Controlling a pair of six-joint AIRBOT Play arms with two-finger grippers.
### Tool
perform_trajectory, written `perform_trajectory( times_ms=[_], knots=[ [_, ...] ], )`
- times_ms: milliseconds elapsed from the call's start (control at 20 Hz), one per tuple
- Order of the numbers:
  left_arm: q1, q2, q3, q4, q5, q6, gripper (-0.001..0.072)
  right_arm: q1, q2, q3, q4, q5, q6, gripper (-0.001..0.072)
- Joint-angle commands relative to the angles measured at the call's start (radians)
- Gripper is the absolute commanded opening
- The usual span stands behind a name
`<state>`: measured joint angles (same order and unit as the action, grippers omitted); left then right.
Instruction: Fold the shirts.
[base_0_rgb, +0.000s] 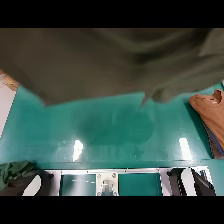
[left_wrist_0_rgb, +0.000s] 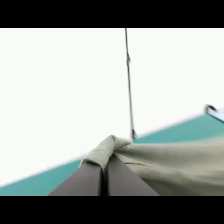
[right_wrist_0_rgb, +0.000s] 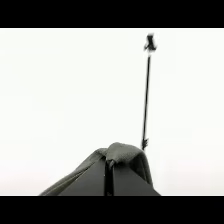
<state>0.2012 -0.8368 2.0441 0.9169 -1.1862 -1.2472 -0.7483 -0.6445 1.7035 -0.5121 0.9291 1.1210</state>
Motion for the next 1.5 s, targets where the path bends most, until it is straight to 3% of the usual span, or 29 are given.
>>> perform_trajectory(
  times_ms=[0,300,550,850,1100,1300,1450],
  knots=[
    [0.000,0.027,-0.026,0.081,0.027,-0.002,0.0027,-0.006,0.017,-0.011,-0.027,-0.039,0.000,0.0017],
    [0.000,-0.166,-0.343,0.009,0.026,0.039,0.0027,0.108,-0.128,-0.340,0.028,0.007,-0.041,0.0018],
    [-0.070,-0.509,-0.505,-0.058,0.078,0.159,0.0027,0.290,-0.456,-0.571,0.022,-0.093,-0.075,0.0017],
    [-0.180,-0.918,-0.479,-0.058,0.285,0.169,0.0027,0.380,-0.944,-0.497,0.113,-0.150,-0.080,0.0017],
    [-0.155,-1.008,-0.367,-0.064,0.348,0.121,0.0027,0.372,-1.128,-0.312,0.131,-0.100,-0.022,0.0017],
    [-0.133,-1.007,-0.319,-0.048,0.241,0.100,0.0027,0.348,-1.122,-0.217,0.087,0.001,-0.022,0.0017],
    [-0.120,-1.007,-0.304,0.038,0.062,0.064,0.0027,0.310,-1.087,-0.212,-0.023,0.107,0.002,0.0017]
  ],
)
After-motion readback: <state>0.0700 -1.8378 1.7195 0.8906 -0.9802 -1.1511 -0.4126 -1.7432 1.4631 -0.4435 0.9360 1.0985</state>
